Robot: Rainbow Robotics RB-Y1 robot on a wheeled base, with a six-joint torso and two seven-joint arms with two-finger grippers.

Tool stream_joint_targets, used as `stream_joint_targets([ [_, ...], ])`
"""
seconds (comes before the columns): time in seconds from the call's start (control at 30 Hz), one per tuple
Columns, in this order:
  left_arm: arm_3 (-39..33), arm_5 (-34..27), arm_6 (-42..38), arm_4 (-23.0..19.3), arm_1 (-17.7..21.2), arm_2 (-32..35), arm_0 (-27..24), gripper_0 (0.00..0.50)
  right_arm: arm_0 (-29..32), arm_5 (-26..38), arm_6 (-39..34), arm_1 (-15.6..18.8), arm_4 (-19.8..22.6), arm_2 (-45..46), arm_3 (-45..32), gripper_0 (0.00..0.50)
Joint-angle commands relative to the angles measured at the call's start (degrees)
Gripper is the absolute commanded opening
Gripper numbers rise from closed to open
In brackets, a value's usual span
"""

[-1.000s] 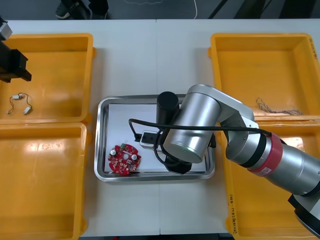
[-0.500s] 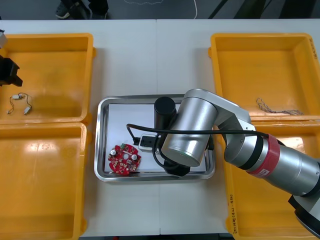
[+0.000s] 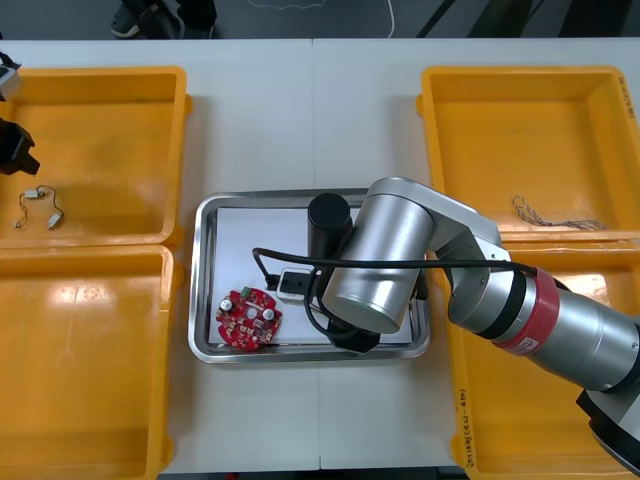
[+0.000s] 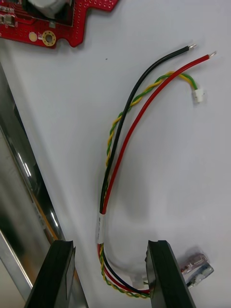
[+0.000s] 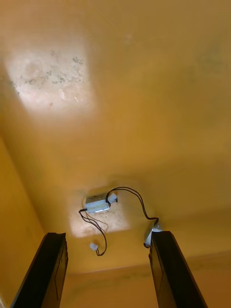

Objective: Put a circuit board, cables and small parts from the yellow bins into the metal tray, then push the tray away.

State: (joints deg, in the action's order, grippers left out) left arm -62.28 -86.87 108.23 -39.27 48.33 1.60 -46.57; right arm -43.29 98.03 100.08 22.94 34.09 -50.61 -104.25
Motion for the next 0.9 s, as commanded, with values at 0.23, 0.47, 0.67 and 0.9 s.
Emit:
stream_joint_targets([
  [0.23, 0.15, 4.78, 11.56, -0.19, 3.35, -0.46, 3.24, 0.5, -2.15, 3.39, 1.35, 1.23, 4.23, 7.19, -4.47, 0.474],
  [0.47, 0.15, 6.28, 12.62, -1.6, 3.26, -0.55, 5.7, 0.5, -2.94, 7.61, 1.17, 2.99, 9.15, 14.04, -5.96, 0.475],
  [0.67, 0.23, 8.39, 13.06, -2.65, 3.26, -0.55, 7.63, 0.5, -5.23, 10.78, 0.65, 6.15, 13.55, 17.03, -7.02, 0.477],
  [0.9, 0.15, 10.23, 13.5, -3.44, 2.12, -0.46, 8.51, 0.5, -9.45, 11.97, -0.06, 12.57, 21.02, 21.16, -7.37, 0.475],
])
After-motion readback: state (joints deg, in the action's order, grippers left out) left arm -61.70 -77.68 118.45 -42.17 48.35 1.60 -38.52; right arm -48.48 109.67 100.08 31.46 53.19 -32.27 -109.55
